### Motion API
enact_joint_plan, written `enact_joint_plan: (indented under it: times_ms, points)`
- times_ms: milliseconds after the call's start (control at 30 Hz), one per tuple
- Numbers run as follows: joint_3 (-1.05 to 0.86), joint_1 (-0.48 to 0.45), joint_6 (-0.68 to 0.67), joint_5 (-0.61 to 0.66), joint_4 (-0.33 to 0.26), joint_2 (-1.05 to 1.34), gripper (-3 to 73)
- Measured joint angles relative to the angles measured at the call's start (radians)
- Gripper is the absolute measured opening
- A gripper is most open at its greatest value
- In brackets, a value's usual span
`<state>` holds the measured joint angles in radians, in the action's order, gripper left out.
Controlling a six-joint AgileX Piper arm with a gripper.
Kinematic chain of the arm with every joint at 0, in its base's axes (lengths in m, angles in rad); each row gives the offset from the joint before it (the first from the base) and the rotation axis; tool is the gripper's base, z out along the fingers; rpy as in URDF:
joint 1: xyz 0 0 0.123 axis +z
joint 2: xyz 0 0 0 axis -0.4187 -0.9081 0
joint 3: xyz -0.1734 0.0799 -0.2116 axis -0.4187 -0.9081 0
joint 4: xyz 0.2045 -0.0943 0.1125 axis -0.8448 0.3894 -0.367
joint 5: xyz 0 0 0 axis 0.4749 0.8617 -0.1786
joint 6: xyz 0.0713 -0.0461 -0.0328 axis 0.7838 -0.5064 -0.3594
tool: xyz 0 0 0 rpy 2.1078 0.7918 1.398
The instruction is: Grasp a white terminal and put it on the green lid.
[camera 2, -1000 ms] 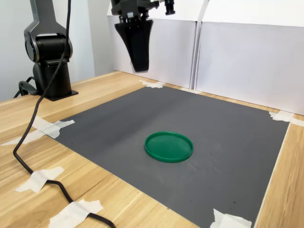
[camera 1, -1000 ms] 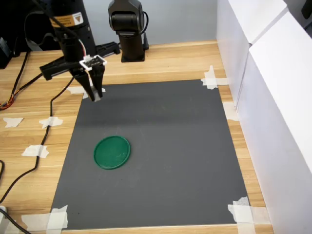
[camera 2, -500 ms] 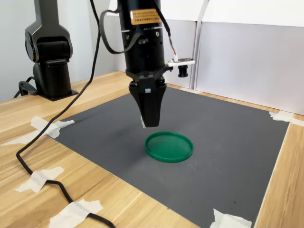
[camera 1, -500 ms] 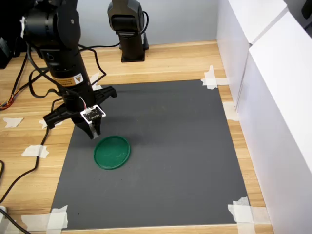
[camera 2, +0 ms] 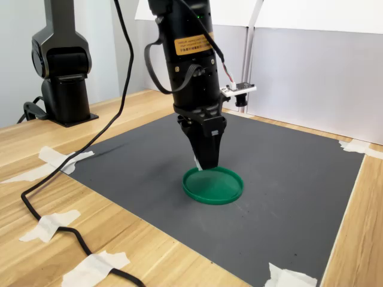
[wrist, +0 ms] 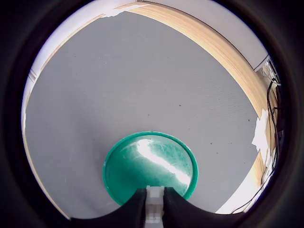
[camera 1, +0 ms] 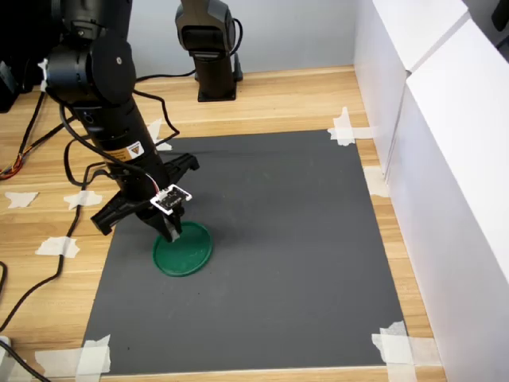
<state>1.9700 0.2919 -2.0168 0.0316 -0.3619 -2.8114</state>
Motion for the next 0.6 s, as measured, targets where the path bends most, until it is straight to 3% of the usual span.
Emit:
enact_joint_plan:
  times_ms: [133, 267, 400, 600]
  points:
    - [0.0, 0.017, -0.004, 0.014, 0.017, -0.016, 9.0]
    - [0.0, 0.047, -0.005, 0.025, 0.02, -0.018, 14.2]
    - [0.001, 0.062, 0.016, 0.033, 0.033, -0.018, 26.8]
    - [0.001, 0.062, 0.084, 0.033, 0.106, -0.018, 48.2]
